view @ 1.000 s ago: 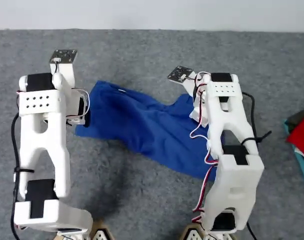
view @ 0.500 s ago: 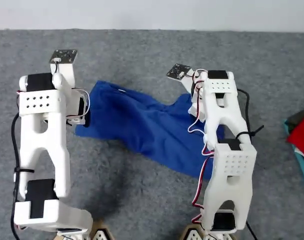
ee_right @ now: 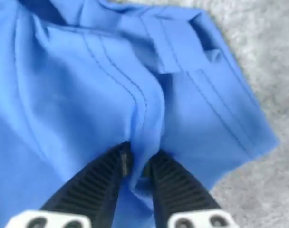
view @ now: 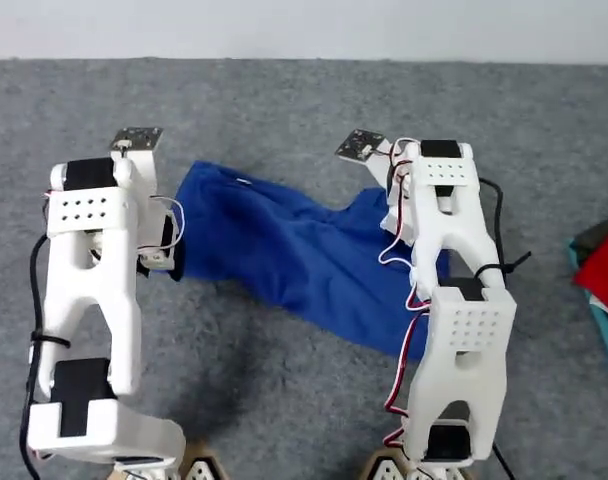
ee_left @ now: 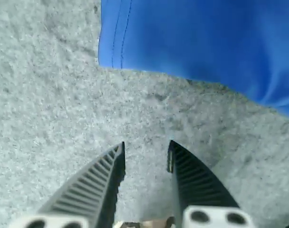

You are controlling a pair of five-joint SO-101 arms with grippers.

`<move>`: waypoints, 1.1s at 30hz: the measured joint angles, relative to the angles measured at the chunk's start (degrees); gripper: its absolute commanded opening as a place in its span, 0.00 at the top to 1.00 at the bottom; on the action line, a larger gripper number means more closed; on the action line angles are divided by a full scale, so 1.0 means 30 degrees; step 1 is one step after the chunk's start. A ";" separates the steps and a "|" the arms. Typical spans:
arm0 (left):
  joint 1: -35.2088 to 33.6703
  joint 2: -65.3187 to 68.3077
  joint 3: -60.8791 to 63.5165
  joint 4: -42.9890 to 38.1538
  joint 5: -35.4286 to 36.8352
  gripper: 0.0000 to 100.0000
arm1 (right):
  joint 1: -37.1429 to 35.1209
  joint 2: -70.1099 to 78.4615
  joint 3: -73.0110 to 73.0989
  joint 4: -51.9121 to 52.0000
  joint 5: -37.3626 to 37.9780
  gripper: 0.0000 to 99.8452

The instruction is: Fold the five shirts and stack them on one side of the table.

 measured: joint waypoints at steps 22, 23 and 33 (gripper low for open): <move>0.0000 0.0000 0.0000 0.0000 0.0000 0.86 | 0.0000 -0.2168 0.0000 0.0117 0.0000 0.99; 0.0000 0.0000 0.0000 0.0000 0.0000 0.86 | 0.0000 -0.2198 0.0000 0.0117 0.0000 0.99; 0.0000 0.0000 0.0000 0.0000 0.0000 0.86 | 0.0938 -0.2227 0.0000 -0.2579 0.0000 0.99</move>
